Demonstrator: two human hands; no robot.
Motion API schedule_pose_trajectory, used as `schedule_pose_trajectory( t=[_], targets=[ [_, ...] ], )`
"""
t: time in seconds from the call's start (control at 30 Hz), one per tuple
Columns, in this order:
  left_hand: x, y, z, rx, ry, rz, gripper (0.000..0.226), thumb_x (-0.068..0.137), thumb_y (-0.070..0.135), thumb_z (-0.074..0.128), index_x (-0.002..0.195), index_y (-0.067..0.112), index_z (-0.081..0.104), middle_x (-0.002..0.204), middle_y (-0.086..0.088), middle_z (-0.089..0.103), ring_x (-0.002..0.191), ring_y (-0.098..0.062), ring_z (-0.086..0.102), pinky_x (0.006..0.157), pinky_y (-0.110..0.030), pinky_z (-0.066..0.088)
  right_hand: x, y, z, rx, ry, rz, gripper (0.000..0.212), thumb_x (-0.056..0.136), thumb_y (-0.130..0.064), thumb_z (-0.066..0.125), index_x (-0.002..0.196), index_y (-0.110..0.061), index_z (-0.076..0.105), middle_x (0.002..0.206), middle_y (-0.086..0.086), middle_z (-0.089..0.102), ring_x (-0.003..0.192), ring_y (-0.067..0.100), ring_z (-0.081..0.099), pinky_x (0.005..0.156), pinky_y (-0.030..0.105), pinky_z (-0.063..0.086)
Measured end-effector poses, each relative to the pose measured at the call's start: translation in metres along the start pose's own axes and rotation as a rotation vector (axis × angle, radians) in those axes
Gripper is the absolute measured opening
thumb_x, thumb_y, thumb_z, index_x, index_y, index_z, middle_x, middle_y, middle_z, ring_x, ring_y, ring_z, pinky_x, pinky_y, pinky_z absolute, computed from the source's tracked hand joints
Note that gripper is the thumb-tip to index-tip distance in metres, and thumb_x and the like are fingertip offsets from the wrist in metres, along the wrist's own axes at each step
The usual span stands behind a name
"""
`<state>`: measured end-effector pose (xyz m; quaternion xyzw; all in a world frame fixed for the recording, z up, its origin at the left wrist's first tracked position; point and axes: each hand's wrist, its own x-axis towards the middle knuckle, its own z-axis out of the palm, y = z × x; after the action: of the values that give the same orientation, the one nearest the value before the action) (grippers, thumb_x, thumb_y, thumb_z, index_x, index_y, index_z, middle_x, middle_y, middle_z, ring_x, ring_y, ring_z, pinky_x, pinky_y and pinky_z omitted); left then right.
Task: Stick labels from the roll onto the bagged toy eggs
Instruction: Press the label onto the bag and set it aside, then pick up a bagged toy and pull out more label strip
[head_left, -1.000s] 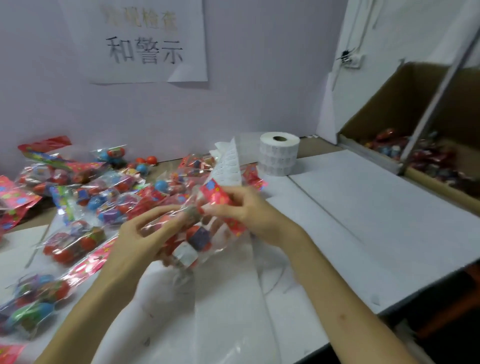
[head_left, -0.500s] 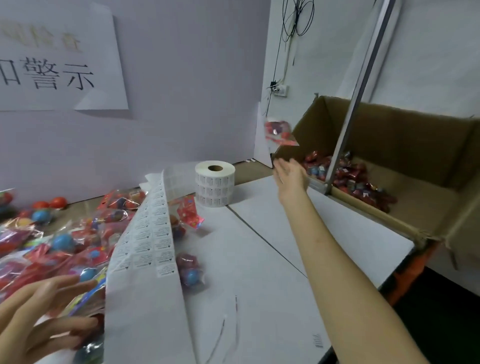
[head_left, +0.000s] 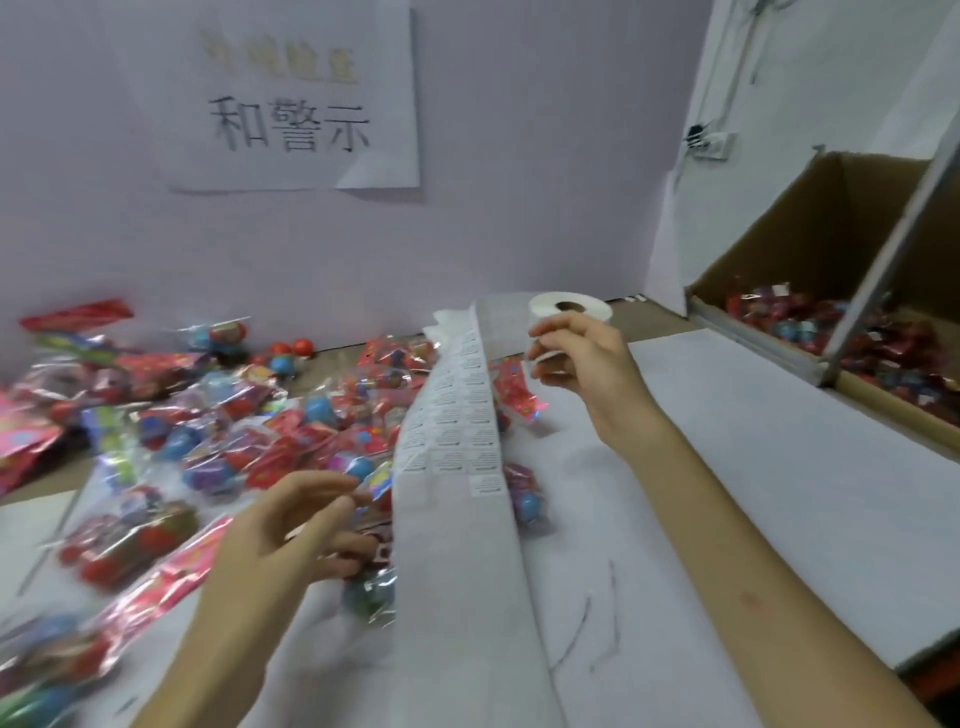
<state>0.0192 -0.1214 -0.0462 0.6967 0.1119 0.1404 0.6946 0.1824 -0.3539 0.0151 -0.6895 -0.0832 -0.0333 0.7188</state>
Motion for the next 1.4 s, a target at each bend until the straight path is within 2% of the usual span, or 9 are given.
schedule_pose_trajectory(
  t=[0.23, 0.37, 0.47, 0.77, 0.87, 1.0, 1.13, 1.23, 1.4],
  targets=[
    [0.004, 0.001, -0.014, 0.128, 0.143, 0.088, 0.017, 0.091, 0.009, 0.075, 0.103, 0.020, 0.070, 0.097, 0.002, 0.077, 0.065, -0.015, 0.069, 0.047, -0.023, 0.050, -0.059, 0.004, 0.088, -0.440, -0.316, -0.336, 0.018, 0.091, -0.003, 0.067, 0.093, -0.019, 0.075, 0.090, -0.003, 0.074, 0.080, 0.011, 0.069, 0.073, 0.024, 0.054],
    [0.010, -0.006, -0.024, 0.393, 0.124, 0.145, 0.036, 0.084, 0.006, 0.081, 0.110, 0.023, 0.063, 0.110, 0.007, 0.070, 0.074, -0.009, 0.064, 0.060, -0.017, 0.048, -0.079, 0.038, 0.105, -0.774, -0.535, -0.415, 0.044, 0.082, -0.008, 0.068, 0.122, -0.026, 0.068, 0.123, -0.010, 0.065, 0.115, 0.009, 0.057, 0.103, 0.033, 0.044],
    [0.012, -0.009, -0.027, 0.537, 0.035, 0.093, 0.059, 0.075, -0.005, 0.081, 0.117, 0.028, 0.055, 0.121, 0.005, 0.059, 0.082, -0.013, 0.059, 0.060, -0.016, 0.044, -0.083, 0.054, 0.110, -0.964, -0.490, -0.488, 0.056, 0.079, -0.015, 0.067, 0.131, -0.033, 0.061, 0.128, -0.012, 0.055, 0.116, 0.012, 0.050, 0.106, 0.040, 0.036],
    [0.010, -0.018, -0.025, 0.788, 0.048, 0.175, 0.075, 0.076, 0.000, 0.083, 0.138, 0.027, 0.053, 0.138, 0.002, 0.047, 0.111, -0.023, 0.054, 0.088, -0.038, 0.054, -0.085, 0.064, 0.114, -0.836, -0.320, -0.523, 0.023, 0.089, -0.017, 0.072, 0.110, -0.026, 0.073, 0.103, -0.008, 0.065, 0.092, 0.013, 0.061, 0.098, 0.038, 0.045],
    [0.011, -0.016, -0.028, 0.801, 0.087, 0.252, 0.060, 0.080, 0.008, 0.083, 0.133, 0.025, 0.062, 0.135, 0.002, 0.054, 0.119, -0.021, 0.054, 0.097, -0.038, 0.051, -0.084, 0.059, 0.112, -0.643, -0.254, -0.541, 0.002, 0.091, -0.019, 0.074, 0.089, -0.019, 0.075, 0.086, -0.007, 0.069, 0.076, 0.009, 0.064, 0.079, 0.029, 0.053],
    [0.014, -0.009, -0.030, 0.548, 0.214, 0.360, 0.021, 0.093, 0.013, 0.074, 0.110, 0.025, 0.076, 0.104, 0.013, 0.072, 0.097, -0.003, 0.064, 0.077, -0.008, 0.043, -0.081, 0.051, 0.109, -0.381, -0.215, -0.391, 0.011, 0.097, -0.018, 0.069, 0.088, -0.015, 0.075, 0.079, -0.007, 0.071, 0.073, 0.003, 0.065, 0.069, 0.014, 0.050],
    [0.012, 0.001, -0.031, 0.335, 0.308, 0.387, 0.027, 0.098, 0.018, 0.068, 0.089, 0.043, 0.071, 0.082, 0.024, 0.072, 0.084, -0.002, 0.069, 0.066, -0.018, 0.055, -0.082, 0.044, 0.108, -0.141, -0.354, -0.291, 0.011, 0.091, -0.032, 0.071, 0.097, -0.023, 0.073, 0.092, -0.008, 0.071, 0.084, 0.007, 0.065, 0.072, 0.020, 0.051],
    [0.010, 0.005, -0.031, 0.212, 0.332, 0.428, 0.030, 0.098, 0.014, 0.068, 0.089, 0.042, 0.071, 0.079, 0.015, 0.075, 0.079, -0.008, 0.072, 0.064, -0.020, 0.058, -0.083, 0.046, 0.109, -0.151, -0.482, -0.190, 0.041, 0.079, -0.036, 0.083, 0.115, -0.027, 0.067, 0.107, -0.005, 0.071, 0.097, 0.007, 0.068, 0.082, 0.025, 0.058],
    [0.007, 0.009, -0.030, 0.089, 0.333, 0.409, 0.023, 0.099, 0.017, 0.067, 0.092, 0.038, 0.072, 0.081, 0.021, 0.075, 0.080, -0.008, 0.073, 0.062, -0.018, 0.058, -0.088, 0.047, 0.113, -0.099, -0.543, -0.097, 0.021, 0.090, -0.025, 0.077, 0.109, -0.016, 0.071, 0.101, 0.003, 0.075, 0.093, 0.018, 0.075, 0.075, 0.031, 0.061]
  ],
)
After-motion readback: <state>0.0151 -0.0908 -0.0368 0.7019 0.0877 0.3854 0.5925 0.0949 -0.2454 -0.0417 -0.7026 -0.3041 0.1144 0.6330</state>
